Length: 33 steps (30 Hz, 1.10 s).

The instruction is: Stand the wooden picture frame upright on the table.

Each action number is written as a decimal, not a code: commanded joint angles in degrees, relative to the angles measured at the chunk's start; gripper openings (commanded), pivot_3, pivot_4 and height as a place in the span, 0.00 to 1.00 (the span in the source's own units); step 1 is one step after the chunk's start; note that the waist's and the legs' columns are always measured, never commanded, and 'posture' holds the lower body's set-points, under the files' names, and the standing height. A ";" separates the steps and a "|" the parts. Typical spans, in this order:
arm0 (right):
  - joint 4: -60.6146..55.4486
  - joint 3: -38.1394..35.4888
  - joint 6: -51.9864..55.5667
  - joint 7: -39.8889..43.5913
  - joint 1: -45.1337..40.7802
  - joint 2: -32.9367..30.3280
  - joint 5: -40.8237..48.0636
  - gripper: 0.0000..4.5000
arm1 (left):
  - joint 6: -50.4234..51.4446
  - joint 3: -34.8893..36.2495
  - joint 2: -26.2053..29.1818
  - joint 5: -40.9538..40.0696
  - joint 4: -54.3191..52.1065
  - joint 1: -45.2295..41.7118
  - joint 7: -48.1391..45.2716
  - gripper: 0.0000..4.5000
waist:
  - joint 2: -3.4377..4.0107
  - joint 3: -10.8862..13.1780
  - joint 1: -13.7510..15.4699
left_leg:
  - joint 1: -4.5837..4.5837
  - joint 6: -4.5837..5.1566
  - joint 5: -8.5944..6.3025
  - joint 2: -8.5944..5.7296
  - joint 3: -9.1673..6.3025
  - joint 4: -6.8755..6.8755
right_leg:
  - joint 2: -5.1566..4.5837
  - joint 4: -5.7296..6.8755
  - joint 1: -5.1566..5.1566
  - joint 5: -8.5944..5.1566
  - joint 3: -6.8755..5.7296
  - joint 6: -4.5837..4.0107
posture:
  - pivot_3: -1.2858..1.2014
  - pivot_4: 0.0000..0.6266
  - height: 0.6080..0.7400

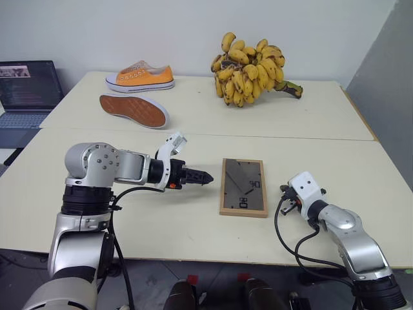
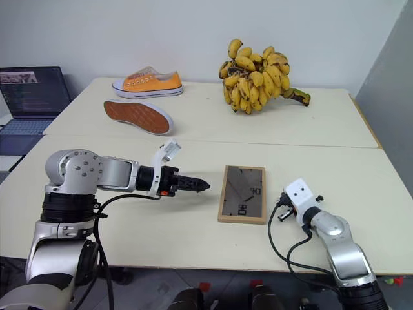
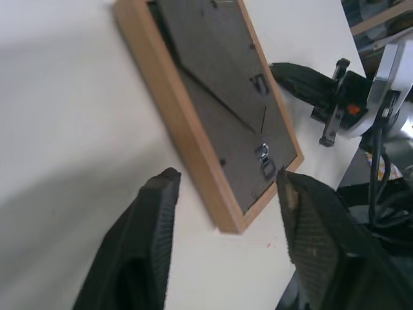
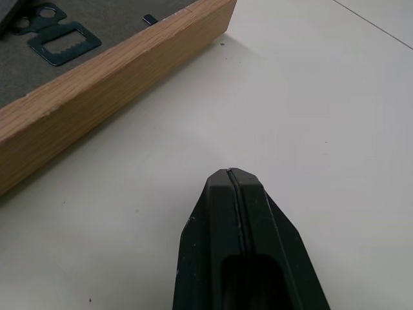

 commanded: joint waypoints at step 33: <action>-4.85 8.02 4.90 -1.67 -1.95 5.71 -4.64 0.00 | -1.17 2.09 -7.88 -36.27 12.43 3.61 45.27 0.70 | -0.11 -0.19 -0.04 | 0.12 -0.02 0.01 0.00 -0.08 0.03 | 0.01 0.04 0.10 0.00 -0.06 0.00 | 0.52 0.24 1.00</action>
